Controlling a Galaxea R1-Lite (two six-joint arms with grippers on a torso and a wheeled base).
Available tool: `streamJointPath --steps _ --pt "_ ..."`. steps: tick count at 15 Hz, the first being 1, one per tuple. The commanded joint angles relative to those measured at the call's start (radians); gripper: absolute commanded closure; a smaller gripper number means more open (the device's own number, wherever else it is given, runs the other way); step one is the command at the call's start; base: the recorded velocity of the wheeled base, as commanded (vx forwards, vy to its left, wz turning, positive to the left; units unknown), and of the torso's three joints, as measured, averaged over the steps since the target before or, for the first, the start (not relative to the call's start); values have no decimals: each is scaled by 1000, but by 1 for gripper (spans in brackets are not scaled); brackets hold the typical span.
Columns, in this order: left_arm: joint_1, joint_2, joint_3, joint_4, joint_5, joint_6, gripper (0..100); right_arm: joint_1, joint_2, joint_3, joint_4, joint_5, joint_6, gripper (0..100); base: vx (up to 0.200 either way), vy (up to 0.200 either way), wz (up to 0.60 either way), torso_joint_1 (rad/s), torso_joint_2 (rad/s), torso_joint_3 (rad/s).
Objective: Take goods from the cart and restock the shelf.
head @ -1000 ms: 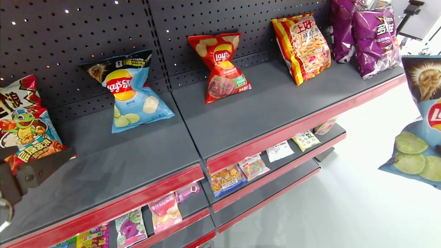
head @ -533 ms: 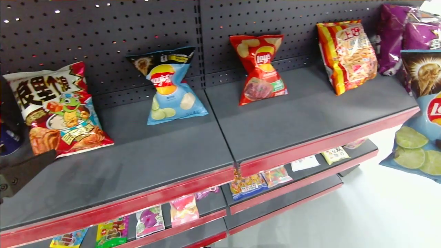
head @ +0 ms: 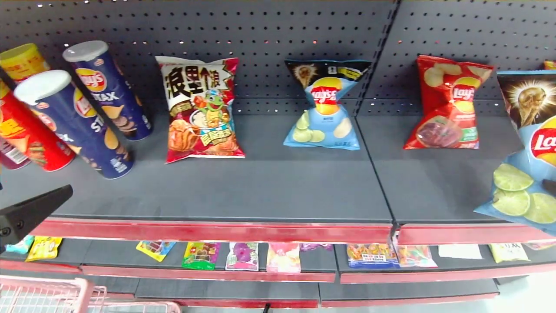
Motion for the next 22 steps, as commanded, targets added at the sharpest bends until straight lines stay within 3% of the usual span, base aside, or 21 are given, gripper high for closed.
streamJointPath --steps 1,5,11,13,15,18,22 --pt "0 17 -4 0 1 0 0 12 15 -3 0 -1 -1 100 0 0 600 7 2 -2" --pt "0 23 -9 0 2 0 0 27 21 11 -7 -1 2 100 0 0 600 1 -1 2" --pt "3 24 -13 0 2 0 0 56 99 89 -164 39 105 100 0 0 0 0 0 0" --pt "3 24 -7 1 2 -2 0 155 142 130 -293 42 231 100 0 0 0 0 0 0" --pt "3 35 -7 0 4 -2 0 240 233 213 -533 42 389 100 0 0 0 0 0 0" --pt "3 47 -10 0 4 -2 0 257 357 368 -900 71 421 100 0 0 0 0 0 0" --pt "4 57 -12 0 4 -2 0 263 345 368 -900 197 562 100 0 0 0 0 0 0"
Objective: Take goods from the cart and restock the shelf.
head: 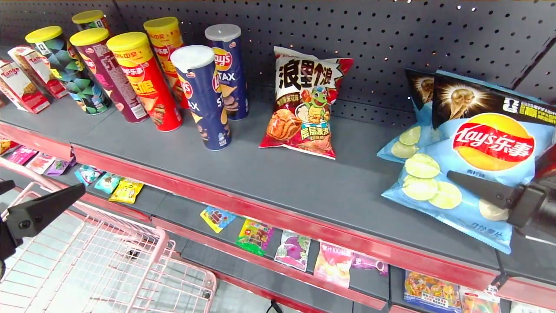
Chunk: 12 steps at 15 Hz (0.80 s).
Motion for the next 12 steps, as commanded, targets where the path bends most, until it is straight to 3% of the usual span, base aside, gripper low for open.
streamJointPath --steps 1,8,12 --pt "0 7 0 0 0 -1 0 3 17 3 -1 4 9 100 0 0 0 0 0 0" --pt "2 8 5 1 0 -1 0 3 56 10 -1 105 43 100 0 0 0 0 0 0" --pt "3 16 0 0 0 1 0 4 124 7 -16 86 -8 100 0 0 0 0 0 0"
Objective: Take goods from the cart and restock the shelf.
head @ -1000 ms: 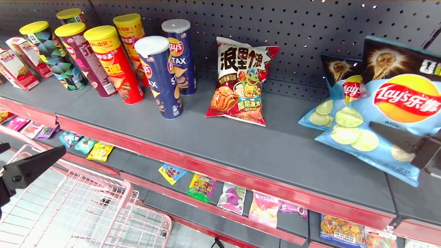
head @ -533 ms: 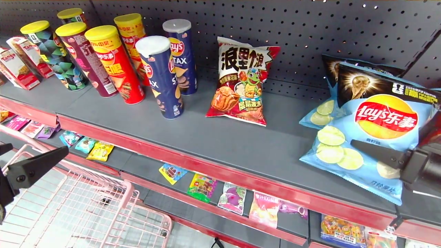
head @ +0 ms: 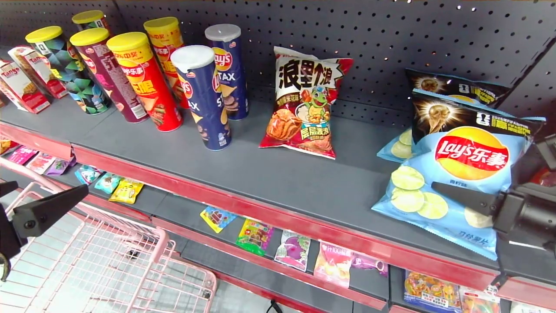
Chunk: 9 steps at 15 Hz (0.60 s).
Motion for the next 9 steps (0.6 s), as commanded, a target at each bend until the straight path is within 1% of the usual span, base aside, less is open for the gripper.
streamJointPath --steps 1,7,9 --pt "0 4 -1 0 0 0 0 0 26 -3 -2 -14 -28 100 0 0 0 0 0 0" --pt "0 10 0 0 0 0 0 -12 34 -13 -2 1 -54 100 0 0 0 0 0 0" --pt "0 8 0 0 0 0 0 -18 42 -26 -2 27 -57 100 0 0 0 0 0 0"
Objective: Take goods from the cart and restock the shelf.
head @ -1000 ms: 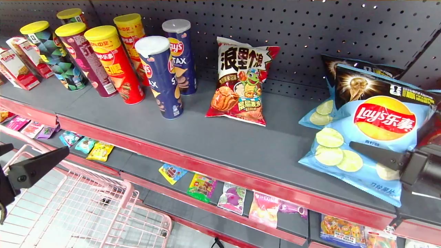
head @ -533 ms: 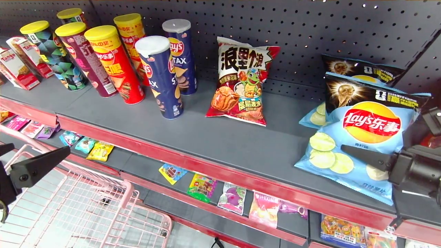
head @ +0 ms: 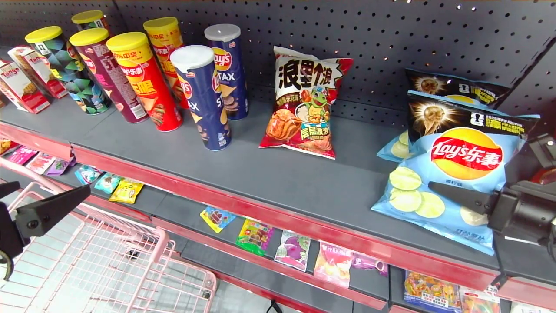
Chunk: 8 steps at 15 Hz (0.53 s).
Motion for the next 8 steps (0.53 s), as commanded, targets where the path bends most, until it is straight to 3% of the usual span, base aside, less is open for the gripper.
streamJointPath --steps 1,8 --pt "0 2 0 0 0 -1 0 -6 28 -26 -2 17 -3 100 0 0 0 0 0 0" --pt "0 2 -1 0 2 0 0 -30 90 -43 -45 20 0 100 0 0 0 0 0 0"
